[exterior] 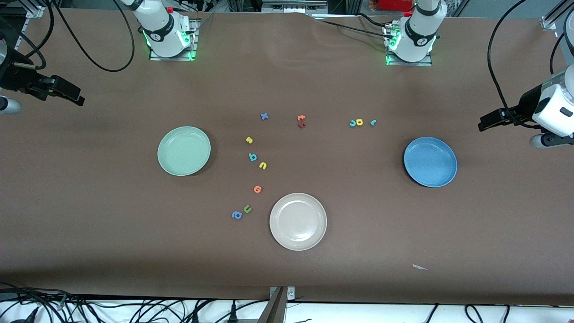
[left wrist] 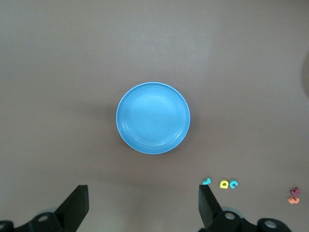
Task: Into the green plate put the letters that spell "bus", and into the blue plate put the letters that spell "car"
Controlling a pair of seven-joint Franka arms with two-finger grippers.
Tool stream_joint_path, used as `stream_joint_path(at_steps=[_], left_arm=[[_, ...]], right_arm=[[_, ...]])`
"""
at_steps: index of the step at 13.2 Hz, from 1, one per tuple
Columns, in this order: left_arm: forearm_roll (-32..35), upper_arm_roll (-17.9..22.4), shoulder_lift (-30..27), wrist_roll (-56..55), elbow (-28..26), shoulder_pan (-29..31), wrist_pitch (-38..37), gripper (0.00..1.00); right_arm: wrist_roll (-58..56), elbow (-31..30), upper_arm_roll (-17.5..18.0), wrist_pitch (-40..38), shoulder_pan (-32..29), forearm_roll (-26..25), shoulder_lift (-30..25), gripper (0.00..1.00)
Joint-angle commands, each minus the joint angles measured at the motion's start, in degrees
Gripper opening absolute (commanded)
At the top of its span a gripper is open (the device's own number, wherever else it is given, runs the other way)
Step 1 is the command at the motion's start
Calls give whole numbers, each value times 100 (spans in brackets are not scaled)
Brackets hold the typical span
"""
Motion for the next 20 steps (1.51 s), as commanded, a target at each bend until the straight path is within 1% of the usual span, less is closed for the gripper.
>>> stream_joint_path(at_steps=[1,7,9,10,12,13,14,17,18,20], left_arm=[[-133,24,-59,-18,-60,-33,-21,100],[-133,24,-59,-18,-69,-33,-4,100],[-142,15,-76,-27,-121,-33,-4,99],[-272,15,-94,-27,-200,-33,13,99],[-414,-28,-103,-27,-305,-33,40,98],[-414,-150,-112,-36,-437,-15,110,97],[-414,-221,-155,-53,-690,-15,258,96],[-414,-581,-576,-264,-1849,-6,1128,96],[-414,-678,-656,-264,-2175,-6,1243,97],[-414,-933,-665,-264,-2677,-6,1436,96]], right_arm=[[-24,104,-3,-120,-1,36,-22,100],[-50,104,-3,-120,-1,10,-14,100],[2,87,41,-225,60,1,13,100],[11,60,76,-173,234,-17,56,100],[28,52,76,-129,673,-61,450,100],[89,60,85,-7,841,0,670,100],[107,69,94,168,964,44,846,100],[116,60,94,792,1473,71,1452,100],[160,69,94,1090,1693,167,1637,100],[685,60,94,1740,1931,439,1980,100]])
